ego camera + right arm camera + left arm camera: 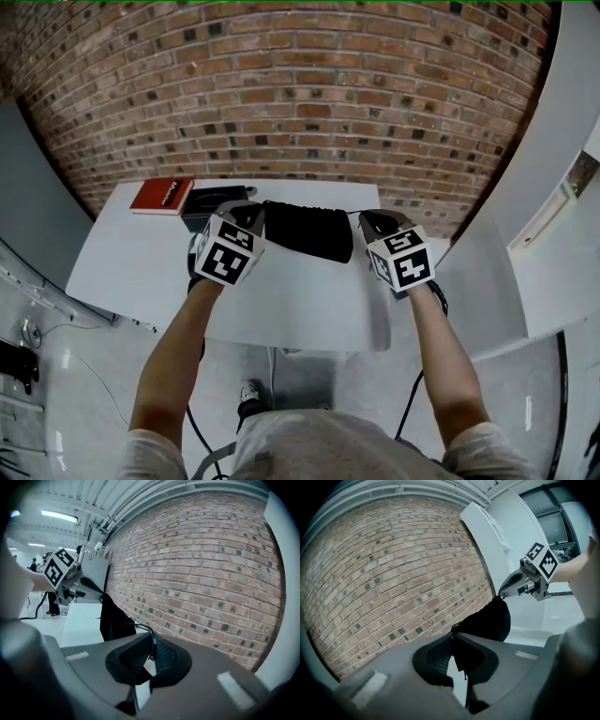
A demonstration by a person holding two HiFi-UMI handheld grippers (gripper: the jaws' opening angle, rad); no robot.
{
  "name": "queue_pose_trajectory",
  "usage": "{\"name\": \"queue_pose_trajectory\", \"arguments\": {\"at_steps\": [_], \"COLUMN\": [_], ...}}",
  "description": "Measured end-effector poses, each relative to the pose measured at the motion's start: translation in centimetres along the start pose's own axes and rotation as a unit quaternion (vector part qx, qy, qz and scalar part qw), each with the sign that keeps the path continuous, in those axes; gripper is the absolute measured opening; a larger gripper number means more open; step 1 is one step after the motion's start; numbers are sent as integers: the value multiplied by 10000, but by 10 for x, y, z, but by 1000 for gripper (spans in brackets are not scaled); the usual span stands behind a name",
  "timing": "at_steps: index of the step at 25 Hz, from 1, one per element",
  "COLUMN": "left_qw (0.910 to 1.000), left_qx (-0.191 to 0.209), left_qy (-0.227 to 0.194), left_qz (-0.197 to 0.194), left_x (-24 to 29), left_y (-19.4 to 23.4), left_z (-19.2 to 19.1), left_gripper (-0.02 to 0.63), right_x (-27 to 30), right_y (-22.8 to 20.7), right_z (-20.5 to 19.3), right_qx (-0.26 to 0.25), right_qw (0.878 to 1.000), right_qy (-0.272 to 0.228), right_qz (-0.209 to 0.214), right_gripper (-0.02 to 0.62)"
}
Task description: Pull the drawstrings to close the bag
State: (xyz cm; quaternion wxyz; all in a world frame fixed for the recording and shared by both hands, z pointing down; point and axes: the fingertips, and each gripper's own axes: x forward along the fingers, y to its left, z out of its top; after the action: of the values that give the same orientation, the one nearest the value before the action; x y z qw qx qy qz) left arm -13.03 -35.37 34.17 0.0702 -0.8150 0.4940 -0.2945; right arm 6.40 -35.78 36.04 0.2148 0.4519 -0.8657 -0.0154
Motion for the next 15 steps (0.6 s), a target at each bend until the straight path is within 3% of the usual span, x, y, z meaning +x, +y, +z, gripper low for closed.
{"name": "queue_pose_trajectory", "arguments": {"at_steps": [15], "left_qw": [9962], "left_qx": [-166], "left_qy": [-522], "left_qz": [670], "left_x": [-39], "left_y": [15], "left_z": [49], "left_gripper": [6], "right_x": [-31], "right_y": [-15], "right_z": [48], "right_qx": [70], "right_qw": [9973], "right_qy": [-699], "right_qz": [-195], "right_gripper": [3]}}
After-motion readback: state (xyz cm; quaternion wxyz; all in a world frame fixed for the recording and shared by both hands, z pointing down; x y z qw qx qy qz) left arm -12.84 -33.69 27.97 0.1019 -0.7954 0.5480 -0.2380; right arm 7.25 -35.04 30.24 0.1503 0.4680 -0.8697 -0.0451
